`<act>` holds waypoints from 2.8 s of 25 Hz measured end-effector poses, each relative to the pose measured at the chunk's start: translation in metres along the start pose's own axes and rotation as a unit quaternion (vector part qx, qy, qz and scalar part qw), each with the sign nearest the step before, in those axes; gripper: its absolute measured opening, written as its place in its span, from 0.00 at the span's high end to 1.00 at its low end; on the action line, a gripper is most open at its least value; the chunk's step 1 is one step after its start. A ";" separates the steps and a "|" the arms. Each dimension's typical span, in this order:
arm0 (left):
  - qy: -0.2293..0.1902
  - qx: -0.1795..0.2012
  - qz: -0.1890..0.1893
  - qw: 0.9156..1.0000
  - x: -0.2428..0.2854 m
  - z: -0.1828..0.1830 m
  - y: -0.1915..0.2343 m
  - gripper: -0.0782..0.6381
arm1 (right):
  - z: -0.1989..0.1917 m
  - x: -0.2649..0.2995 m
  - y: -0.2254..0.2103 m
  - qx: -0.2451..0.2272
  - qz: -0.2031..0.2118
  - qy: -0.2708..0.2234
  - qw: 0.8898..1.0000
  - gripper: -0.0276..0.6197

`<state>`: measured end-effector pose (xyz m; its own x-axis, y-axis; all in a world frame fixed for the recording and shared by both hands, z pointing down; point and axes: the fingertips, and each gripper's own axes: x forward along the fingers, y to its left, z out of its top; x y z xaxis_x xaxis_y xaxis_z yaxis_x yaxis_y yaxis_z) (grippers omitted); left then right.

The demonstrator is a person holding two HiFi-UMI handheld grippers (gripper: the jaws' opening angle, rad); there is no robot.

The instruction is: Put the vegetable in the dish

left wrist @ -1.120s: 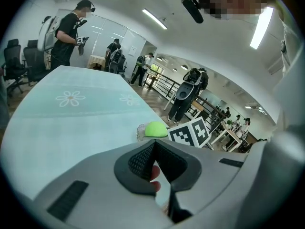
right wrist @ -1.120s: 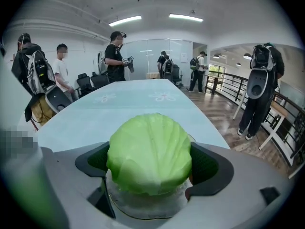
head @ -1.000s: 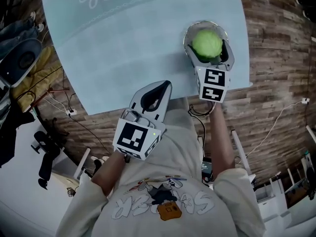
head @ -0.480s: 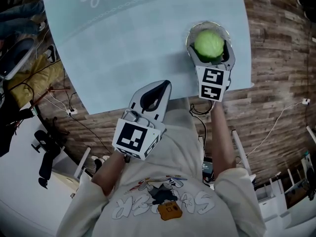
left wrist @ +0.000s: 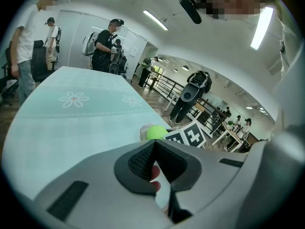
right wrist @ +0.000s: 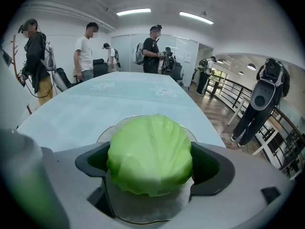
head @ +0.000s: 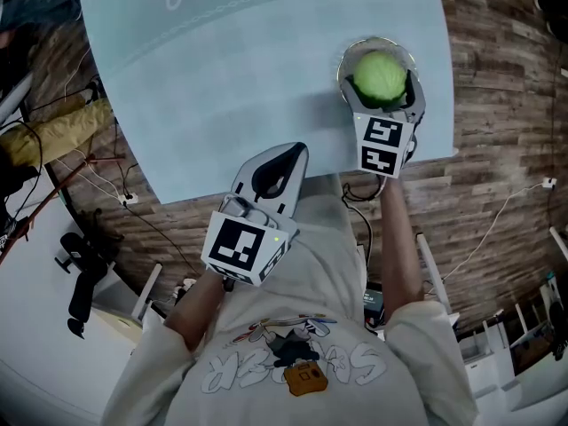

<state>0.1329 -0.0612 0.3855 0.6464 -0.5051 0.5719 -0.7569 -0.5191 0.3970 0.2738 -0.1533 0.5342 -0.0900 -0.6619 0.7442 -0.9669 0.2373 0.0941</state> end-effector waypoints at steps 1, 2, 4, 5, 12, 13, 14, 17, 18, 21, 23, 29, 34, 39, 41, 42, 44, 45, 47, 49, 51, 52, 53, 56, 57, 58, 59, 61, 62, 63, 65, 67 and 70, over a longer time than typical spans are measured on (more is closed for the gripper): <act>0.000 0.000 0.000 1.000 -0.001 0.000 0.000 0.89 | 0.000 0.000 0.000 0.001 -0.002 0.001 1.000 0.17; 0.000 0.000 0.000 1.000 -0.002 -0.001 0.001 0.89 | 0.000 -0.001 0.000 0.000 -0.004 -0.001 1.000 0.17; -0.001 0.001 0.001 1.000 -0.003 0.000 0.001 0.89 | 0.004 -0.003 0.000 -0.010 -0.012 -0.013 1.000 0.17; -0.002 0.000 0.001 1.000 -0.004 0.000 0.002 0.89 | 0.008 -0.005 0.000 -0.017 -0.017 -0.022 0.999 0.17; -0.006 0.000 -0.001 1.000 -0.004 0.003 0.003 0.89 | 0.012 -0.006 0.001 -0.012 -0.016 -0.025 0.999 0.17; -0.008 0.001 -0.001 1.000 -0.004 0.004 0.003 0.89 | 0.011 -0.006 0.000 -0.013 -0.018 -0.024 0.999 0.17; -0.009 0.002 -0.002 1.000 -0.004 0.005 0.004 0.89 | 0.011 -0.006 0.000 -0.013 -0.019 -0.024 0.999 0.17; -0.008 0.001 -0.004 1.000 -0.003 0.006 0.006 0.89 | 0.012 -0.005 0.000 -0.013 -0.020 -0.025 0.999 0.17; -0.008 0.001 -0.004 1.000 -0.004 0.006 0.007 0.89 | 0.013 -0.005 0.000 -0.013 -0.021 -0.025 0.999 0.17; -0.009 0.002 -0.003 1.000 -0.005 0.008 0.008 0.89 | 0.015 -0.005 -0.001 -0.008 -0.023 -0.025 0.999 0.17; -0.011 0.003 -0.005 1.000 -0.005 0.010 0.008 0.89 | 0.016 -0.007 -0.003 -0.002 -0.026 -0.026 0.999 0.17; -0.014 0.005 -0.011 1.000 -0.006 0.014 0.008 0.89 | 0.020 -0.015 -0.005 0.015 -0.029 -0.038 0.999 0.17; -0.015 0.008 -0.014 1.000 -0.011 0.014 0.009 0.89 | 0.025 -0.027 -0.008 0.028 -0.038 -0.051 0.998 0.17; -0.023 0.013 -0.016 1.000 -0.021 0.017 0.010 0.89 | 0.026 -0.041 -0.006 0.034 -0.040 -0.061 0.997 0.17; -0.027 0.015 -0.018 0.999 -0.026 0.019 0.011 0.89 | 0.027 -0.046 -0.002 0.040 -0.036 -0.065 0.996 0.17; -0.029 0.016 -0.019 0.999 -0.029 0.019 0.011 0.89 | 0.029 -0.049 0.001 0.041 -0.034 -0.067 0.996 0.17; -0.033 0.019 -0.020 0.999 -0.034 0.021 0.013 0.89 | 0.032 -0.055 0.006 0.045 -0.030 -0.071 0.996 0.19; -0.035 0.020 -0.019 0.999 -0.037 0.021 0.014 0.89 | 0.034 -0.059 0.010 0.048 -0.027 -0.074 0.996 0.19; -0.039 0.021 -0.020 0.999 -0.044 0.022 0.016 0.89 | 0.040 -0.069 0.016 0.051 -0.027 -0.083 0.995 0.26; -0.042 0.022 -0.023 0.999 -0.050 0.023 0.017 0.89 | 0.046 -0.081 0.020 0.055 -0.035 -0.097 0.993 0.46; -0.046 0.024 -0.026 0.998 -0.055 0.023 0.017 0.89 | 0.050 -0.093 0.023 0.059 -0.044 -0.109 0.991 0.63; -0.047 0.024 -0.028 0.998 -0.057 0.022 0.017 0.89 | 0.052 -0.097 0.025 0.060 -0.046 -0.113 0.991 0.66; -0.049 0.026 -0.030 0.998 -0.060 0.022 0.018 0.89 | 0.053 -0.101 0.027 0.060 -0.048 -0.116 0.990 0.68; -0.055 0.031 -0.035 0.997 -0.067 0.023 0.020 0.89 | 0.059 -0.111 0.035 0.063 -0.054 -0.125 0.989 0.75; -0.058 0.032 -0.036 0.997 -0.071 0.023 0.021 0.89 | 0.061 -0.115 0.038 0.063 -0.057 -0.128 0.988 0.78; -0.061 0.033 -0.036 0.997 -0.075 0.023 0.023 0.89 | 0.062 -0.119 0.041 0.064 -0.059 -0.130 0.988 0.80; -0.065 0.034 -0.035 0.997 -0.079 0.024 0.025 0.89 | 0.063 -0.123 0.044 0.064 -0.060 -0.131 0.987 0.82; -0.072 0.035 -0.033 0.996 -0.089 0.026 0.030 0.89 | 0.067 -0.132 0.053 0.069 -0.060 -0.134 0.987 0.85; -0.076 0.036 -0.032 0.996 -0.095 0.028 0.033 0.89 | 0.070 -0.136 0.057 0.072 -0.059 -0.137 0.986 0.86; -0.080 0.038 -0.031 0.996 -0.100 0.029 0.036 0.89 | 0.073 -0.139 0.062 0.074 -0.058 -0.140 0.986 0.86; -0.088 0.041 -0.029 0.995 -0.108 0.032 0.041 0.89 | 0.079 -0.146 0.072 0.074 -0.054 -0.146 0.985 0.88; -0.097 0.043 -0.025 0.994 -0.117 0.035 0.045 0.89 | 0.087 -0.153 0.083 0.068 -0.048 -0.152 0.985 0.88; -0.105 0.043 -0.027 0.993 -0.137 0.037 0.054 0.89 | 0.098 -0.168 0.108 0.061 -0.038 -0.161 0.984 0.88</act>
<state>0.0073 -0.0455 0.3015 0.6978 -0.6038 0.3853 -0.7160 -0.6017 0.3539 0.1610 -0.0861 0.3550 -0.0685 -0.8697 0.4887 -0.9934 0.1049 0.0474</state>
